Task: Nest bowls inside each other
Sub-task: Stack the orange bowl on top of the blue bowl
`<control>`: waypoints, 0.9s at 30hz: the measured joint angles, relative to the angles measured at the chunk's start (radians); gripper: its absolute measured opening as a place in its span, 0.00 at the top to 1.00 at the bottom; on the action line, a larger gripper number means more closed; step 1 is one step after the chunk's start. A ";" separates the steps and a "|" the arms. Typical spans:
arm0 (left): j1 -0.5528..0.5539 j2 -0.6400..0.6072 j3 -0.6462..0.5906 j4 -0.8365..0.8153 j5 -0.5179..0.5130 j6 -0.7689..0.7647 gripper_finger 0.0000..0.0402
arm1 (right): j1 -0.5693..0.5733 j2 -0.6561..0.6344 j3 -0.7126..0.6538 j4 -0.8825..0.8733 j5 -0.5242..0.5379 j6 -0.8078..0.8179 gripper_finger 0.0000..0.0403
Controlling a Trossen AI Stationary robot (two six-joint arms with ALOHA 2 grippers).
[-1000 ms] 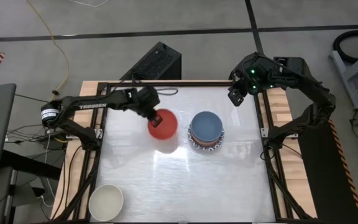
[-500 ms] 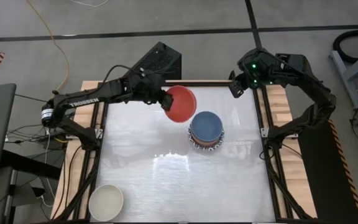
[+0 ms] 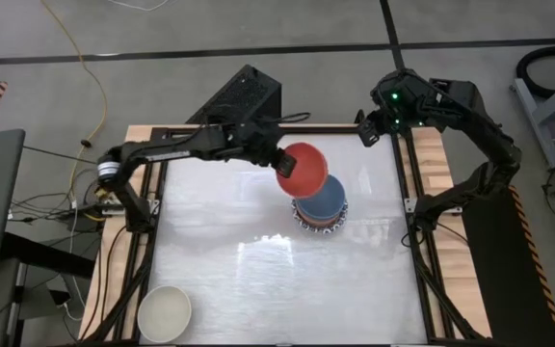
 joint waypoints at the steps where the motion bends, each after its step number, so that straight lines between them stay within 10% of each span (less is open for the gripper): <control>1: -0.001 0.019 0.027 -0.007 0.011 0.002 1.00 | 0.000 0.000 0.000 0.000 -0.001 -0.005 0.65; 27: -0.040 0.295 0.254 -0.148 0.060 0.154 0.97 | 0.000 0.000 0.000 -0.003 -0.022 -0.051 0.65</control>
